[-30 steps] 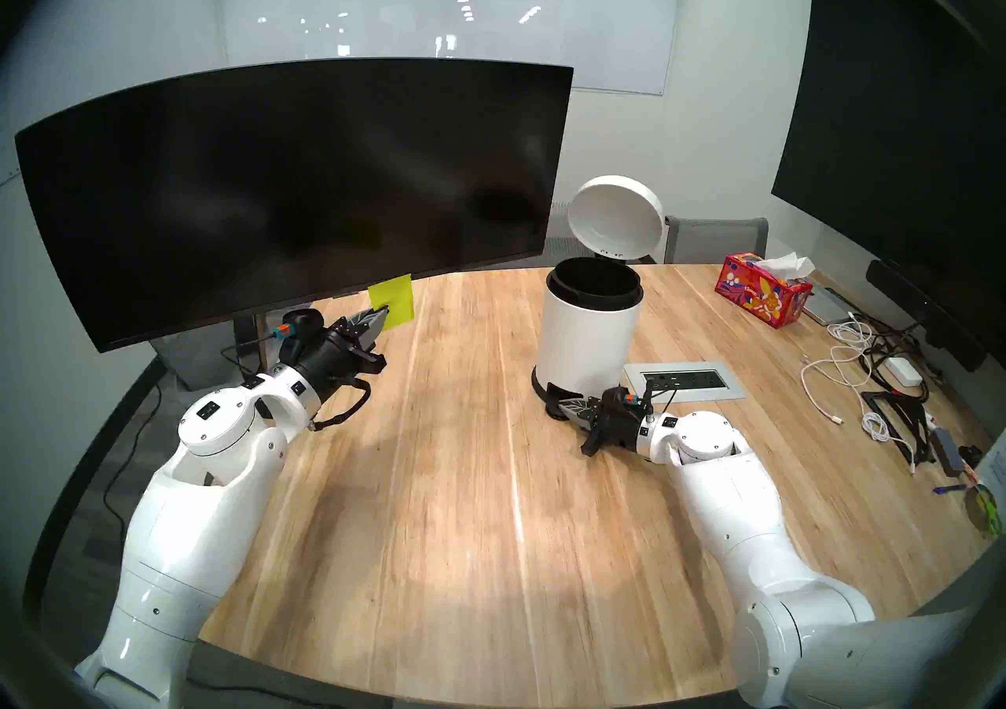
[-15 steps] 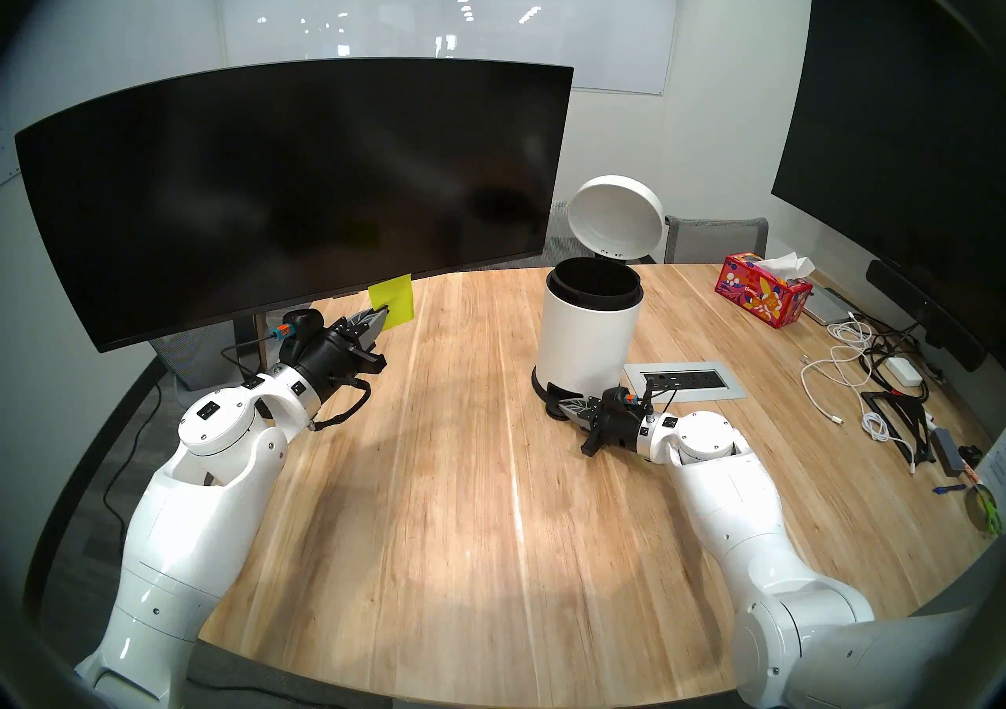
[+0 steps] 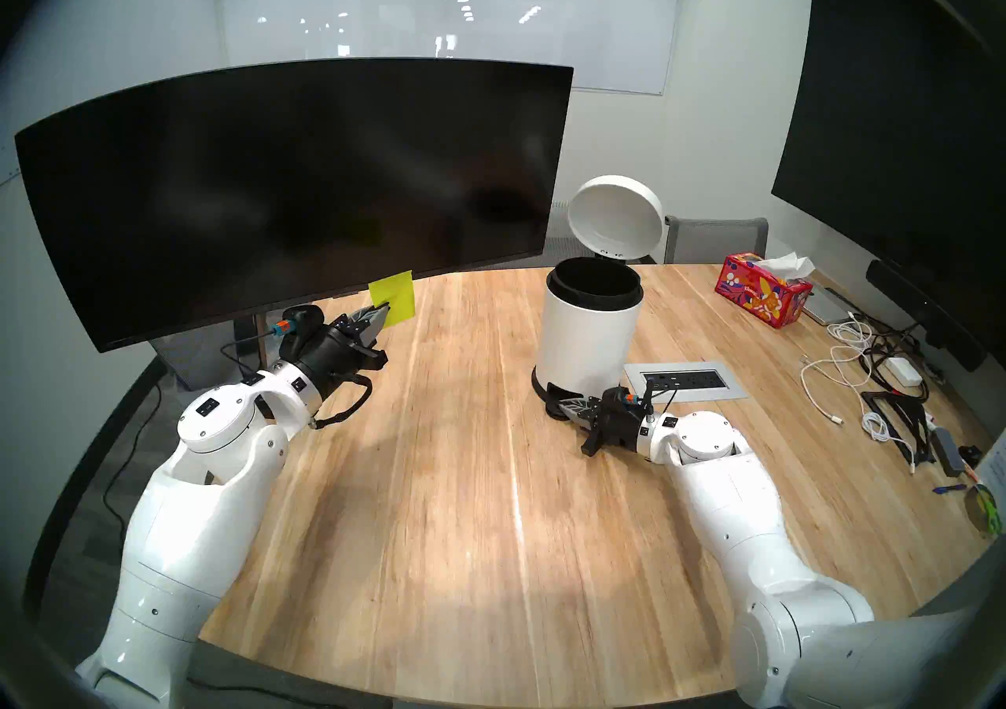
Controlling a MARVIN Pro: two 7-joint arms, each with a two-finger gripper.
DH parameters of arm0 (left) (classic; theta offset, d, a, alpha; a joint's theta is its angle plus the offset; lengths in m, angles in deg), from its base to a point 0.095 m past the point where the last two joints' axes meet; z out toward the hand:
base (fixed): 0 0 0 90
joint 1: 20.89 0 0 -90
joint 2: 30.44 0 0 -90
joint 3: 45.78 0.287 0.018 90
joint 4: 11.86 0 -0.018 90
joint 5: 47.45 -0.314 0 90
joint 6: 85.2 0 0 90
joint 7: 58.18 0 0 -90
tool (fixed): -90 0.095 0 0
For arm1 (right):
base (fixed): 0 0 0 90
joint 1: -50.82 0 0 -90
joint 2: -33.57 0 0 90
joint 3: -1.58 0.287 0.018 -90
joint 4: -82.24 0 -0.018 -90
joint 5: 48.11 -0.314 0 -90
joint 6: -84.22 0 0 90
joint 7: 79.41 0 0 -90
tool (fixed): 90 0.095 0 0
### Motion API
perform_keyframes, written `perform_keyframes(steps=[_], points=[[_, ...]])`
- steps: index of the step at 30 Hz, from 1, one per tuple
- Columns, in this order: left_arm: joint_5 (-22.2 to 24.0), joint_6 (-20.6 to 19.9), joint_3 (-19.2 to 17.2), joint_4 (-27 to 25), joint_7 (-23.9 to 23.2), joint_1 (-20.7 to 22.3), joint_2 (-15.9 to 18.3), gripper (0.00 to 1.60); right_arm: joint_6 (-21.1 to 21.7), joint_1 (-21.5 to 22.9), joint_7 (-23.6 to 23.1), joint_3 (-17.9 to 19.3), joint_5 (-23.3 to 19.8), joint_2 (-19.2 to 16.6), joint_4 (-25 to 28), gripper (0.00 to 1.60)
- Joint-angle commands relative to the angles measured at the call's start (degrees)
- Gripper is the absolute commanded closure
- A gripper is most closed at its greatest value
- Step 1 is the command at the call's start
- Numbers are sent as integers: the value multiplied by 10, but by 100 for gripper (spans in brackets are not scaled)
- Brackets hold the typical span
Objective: Peel the sticky note off the monitor, open the trash can lid and drop the sticker into the trash can
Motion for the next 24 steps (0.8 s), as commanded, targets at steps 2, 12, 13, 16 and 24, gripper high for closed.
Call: perform_keyframes(steps=[2,12,13,16,24], points=[[5,-9,15,-11,-15,30,0,160,3,-1,1,1,2,-4,-1,160],[1,-27,47,18,-24,89,-5,160,2,-1,1,2,3,-3,-1,160],[1,-29,52,23,-26,98,-6,160,2,-1,1,2,3,-3,-1,160],[1,-32,61,31,-29,115,-10,160,2,-1,1,3,4,-3,-1,160],[2,-49,92,50,-27,152,-31,160,2,-1,0,4,4,-2,-1,160]])
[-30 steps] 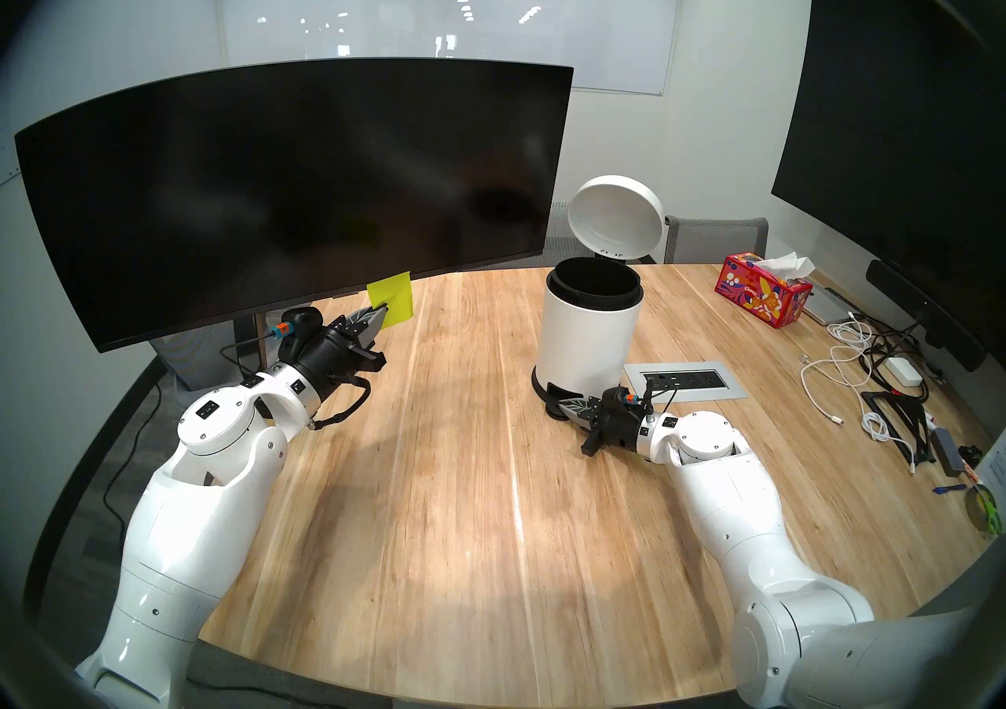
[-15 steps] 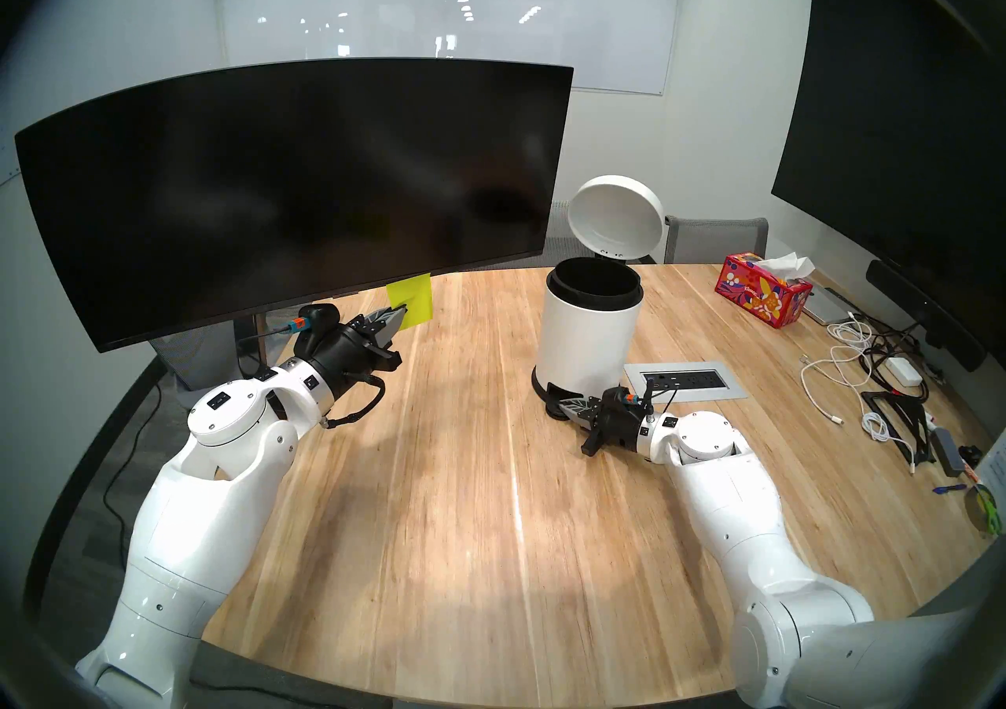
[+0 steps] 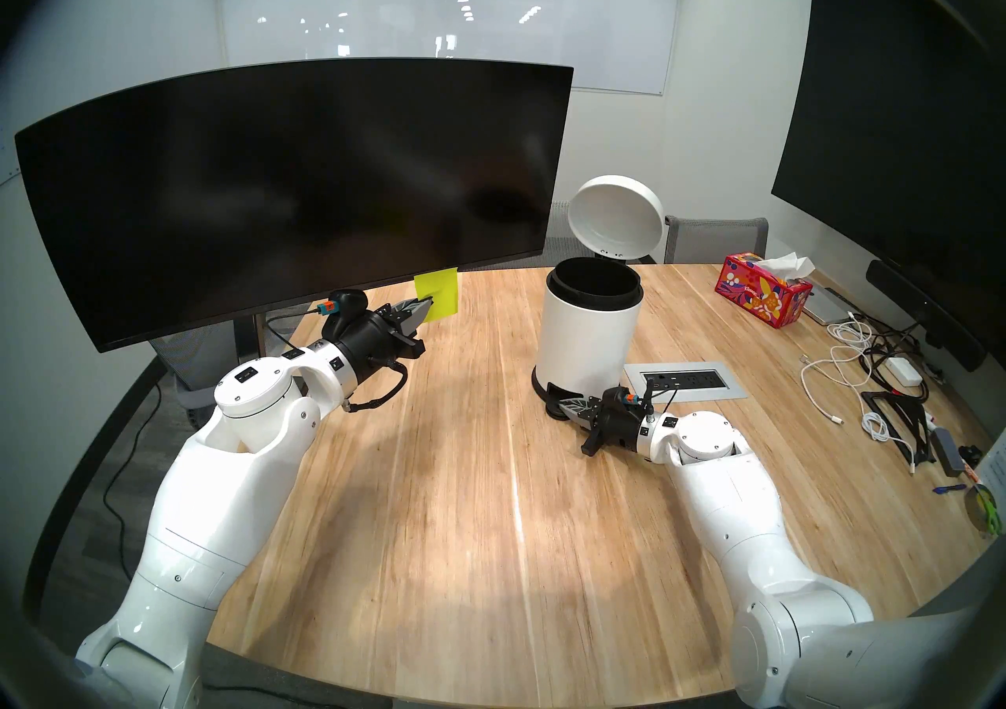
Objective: Peel the sticky note off the monitor, open the trash can lid and drop the sticker into the trash can
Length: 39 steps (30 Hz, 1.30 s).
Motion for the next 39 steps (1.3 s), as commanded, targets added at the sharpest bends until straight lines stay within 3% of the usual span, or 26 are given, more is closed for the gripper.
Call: perform_keyframes(steps=[1,11,39], points=[[0,-4,17,1,1,58,-22,160,2,-1,1,1,2,-4,-1,160],[-3,-21,53,15,4,102,-44,160,2,-1,0,2,3,-3,-1,160],[-6,-44,103,29,7,143,-61,160,3,-1,-1,5,6,-2,0,160]])
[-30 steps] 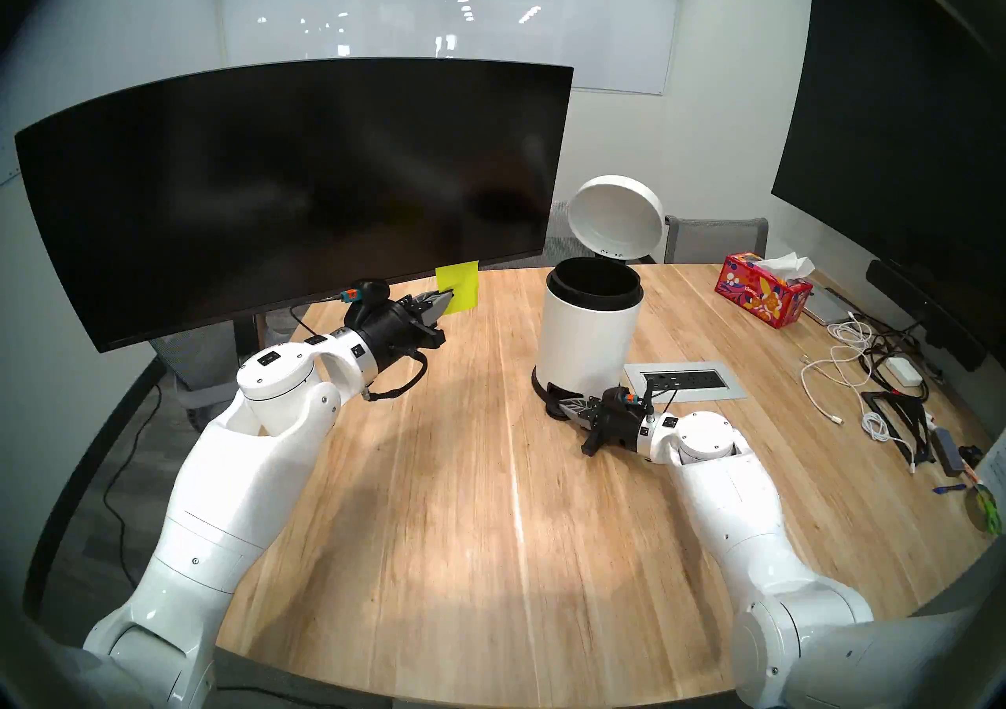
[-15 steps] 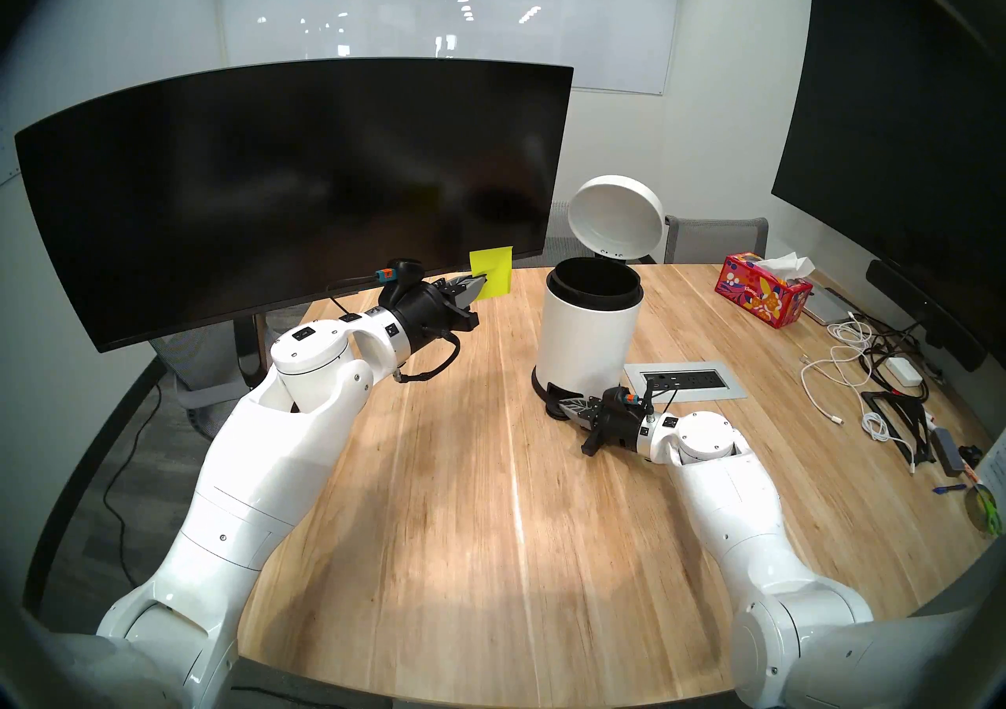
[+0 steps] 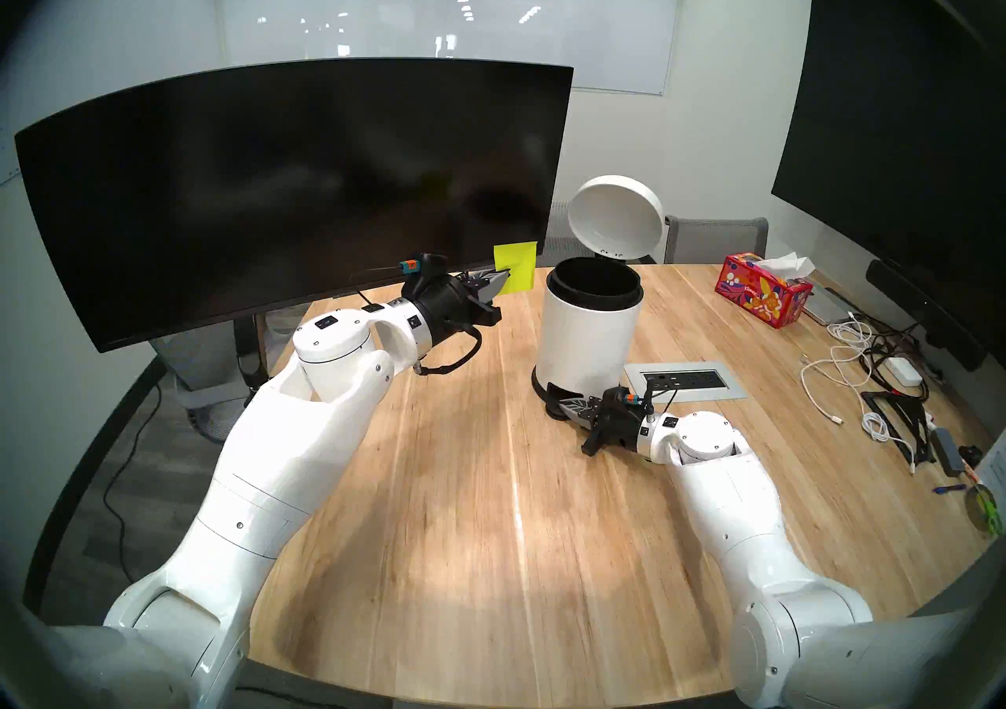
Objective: Peel the sticky note off the monitor, open the trash can lid and drop the sticker into the trash can
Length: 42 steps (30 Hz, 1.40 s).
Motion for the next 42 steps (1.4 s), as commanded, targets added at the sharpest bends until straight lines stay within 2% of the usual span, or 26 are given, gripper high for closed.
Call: perform_keyframes(steps=[1,42], points=[[0,0,-4,-8,3,19,-5,160,2,-1,1,0,3,-4,0,160],[0,-1,-4,-8,3,19,-5,160,2,-1,-1,4,6,-2,0,160]])
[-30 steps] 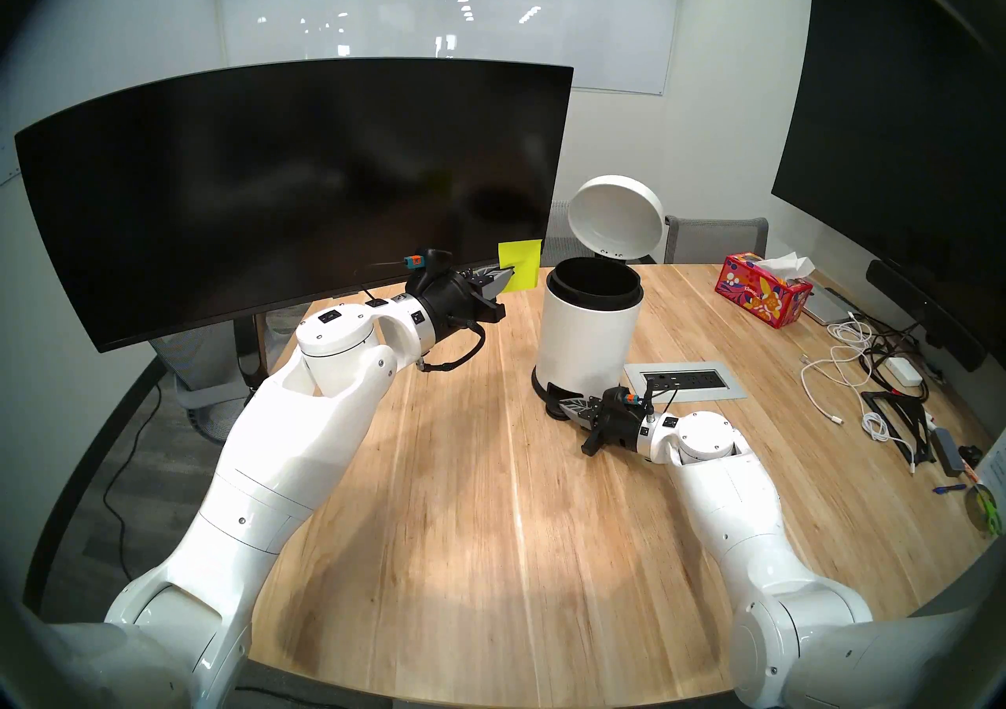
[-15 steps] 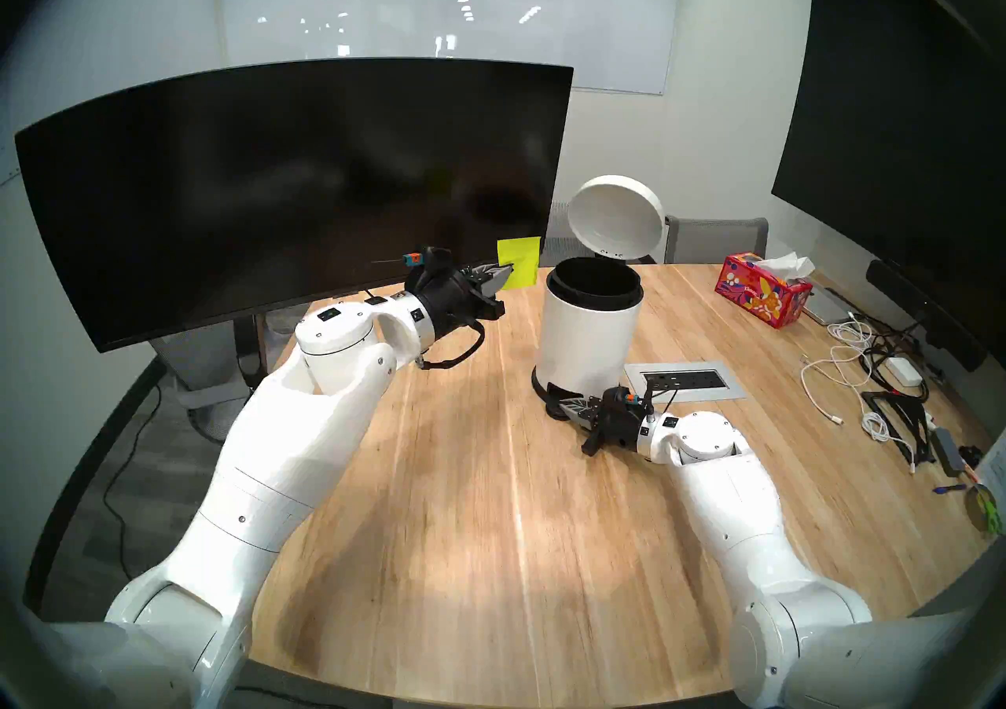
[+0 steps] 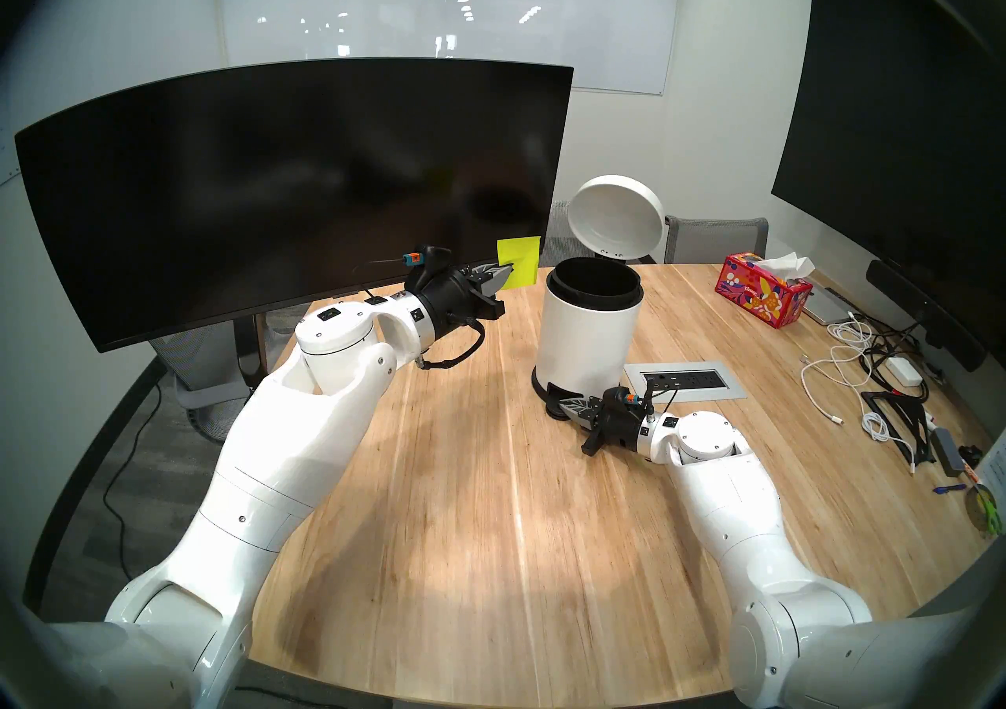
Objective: Peel the sticky note off the monitor, open the trash can lid and drop the sticker into the trash can
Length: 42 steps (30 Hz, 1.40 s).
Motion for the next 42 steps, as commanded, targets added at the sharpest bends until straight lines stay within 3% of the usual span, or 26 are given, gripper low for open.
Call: perform_keyframes(steps=[1,42], points=[[0,3,-3,-8,0,10,-3,160,2,-1,0,0,3,-4,-1,160],[0,3,-3,-8,0,10,-3,160,2,0,-2,4,6,-1,-1,160]])
